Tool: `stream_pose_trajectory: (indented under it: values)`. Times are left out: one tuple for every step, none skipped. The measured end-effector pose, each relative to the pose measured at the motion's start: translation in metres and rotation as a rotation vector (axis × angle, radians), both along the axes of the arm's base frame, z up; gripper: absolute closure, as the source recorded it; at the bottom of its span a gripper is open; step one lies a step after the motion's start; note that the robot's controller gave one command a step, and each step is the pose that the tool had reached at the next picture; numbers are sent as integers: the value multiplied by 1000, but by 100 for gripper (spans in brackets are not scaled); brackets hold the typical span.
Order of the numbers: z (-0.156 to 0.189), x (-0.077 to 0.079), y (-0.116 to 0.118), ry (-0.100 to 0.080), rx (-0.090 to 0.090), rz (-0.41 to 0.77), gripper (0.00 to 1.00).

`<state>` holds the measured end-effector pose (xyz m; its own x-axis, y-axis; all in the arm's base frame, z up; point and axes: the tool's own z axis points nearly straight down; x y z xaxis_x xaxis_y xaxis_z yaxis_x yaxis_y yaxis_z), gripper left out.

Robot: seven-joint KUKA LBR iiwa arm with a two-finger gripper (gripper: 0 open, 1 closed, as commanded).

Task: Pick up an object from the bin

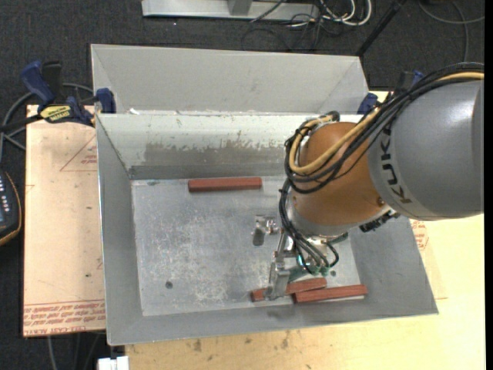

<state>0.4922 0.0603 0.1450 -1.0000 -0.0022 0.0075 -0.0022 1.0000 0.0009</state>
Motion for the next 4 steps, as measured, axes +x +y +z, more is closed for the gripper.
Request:
stream_pose_trajectory:
  values:
    - [-78, -4, -76, -13, -1, 8, 0]
    - [-75, -4, -71, -10, 1, 15, 100]
    - [52, 28, -65, -18, 0, 15, 100]
    - [180, 31, -62, -17, -1, 318, 100]
